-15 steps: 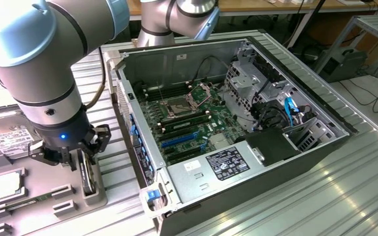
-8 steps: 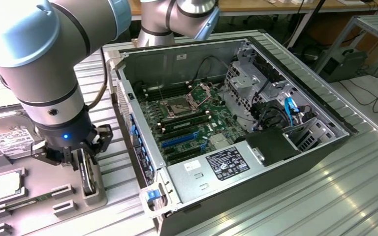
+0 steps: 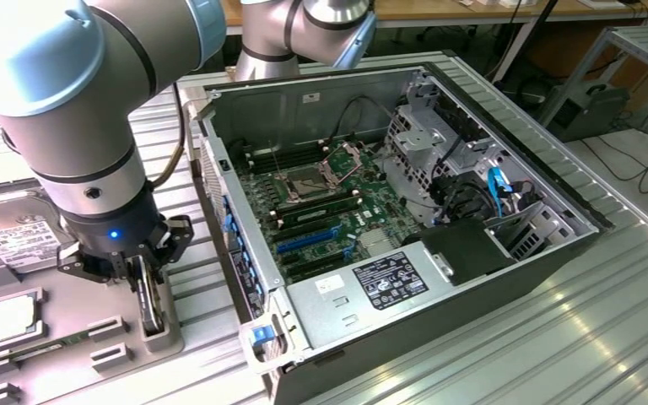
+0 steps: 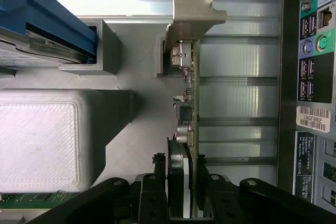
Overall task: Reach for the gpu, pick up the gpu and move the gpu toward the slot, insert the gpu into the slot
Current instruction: 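Pick up the gpu and move the gpu toward the slot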
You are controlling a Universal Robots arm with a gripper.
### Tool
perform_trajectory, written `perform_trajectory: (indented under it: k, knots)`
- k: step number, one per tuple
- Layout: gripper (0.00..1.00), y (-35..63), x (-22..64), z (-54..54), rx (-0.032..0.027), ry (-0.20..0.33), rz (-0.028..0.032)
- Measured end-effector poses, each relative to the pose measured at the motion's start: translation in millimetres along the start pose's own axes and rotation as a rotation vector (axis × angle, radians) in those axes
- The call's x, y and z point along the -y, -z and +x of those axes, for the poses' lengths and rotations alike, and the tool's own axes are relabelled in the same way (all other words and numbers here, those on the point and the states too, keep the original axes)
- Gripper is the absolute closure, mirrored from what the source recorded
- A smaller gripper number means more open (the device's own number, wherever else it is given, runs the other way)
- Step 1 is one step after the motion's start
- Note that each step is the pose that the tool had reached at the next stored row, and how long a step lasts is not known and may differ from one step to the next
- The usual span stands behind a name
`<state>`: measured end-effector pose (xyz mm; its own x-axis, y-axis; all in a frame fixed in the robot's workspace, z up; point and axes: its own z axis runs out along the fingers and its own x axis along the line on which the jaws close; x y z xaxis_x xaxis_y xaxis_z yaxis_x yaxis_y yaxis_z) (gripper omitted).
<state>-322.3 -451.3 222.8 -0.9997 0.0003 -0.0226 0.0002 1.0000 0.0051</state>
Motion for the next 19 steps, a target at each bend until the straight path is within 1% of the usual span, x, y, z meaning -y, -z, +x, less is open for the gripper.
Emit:
perform_trajectory:
  k: [10, 11, 12, 19]
  knots:
    - [0.66, -0.2, 0.0, 0.0, 0.0000, 0.000, 0.0000]
    - [0.68, -0.2, 0.0, 0.0, 0.0000, 0.000, 0.0000]
    - [0.72, -0.2, 0.0, 0.0, 0.0000, 0.000, 0.0000]
    - [0.72, -0.2, 0.0, 0.0, 0.0000, 0.000, 0.0000]
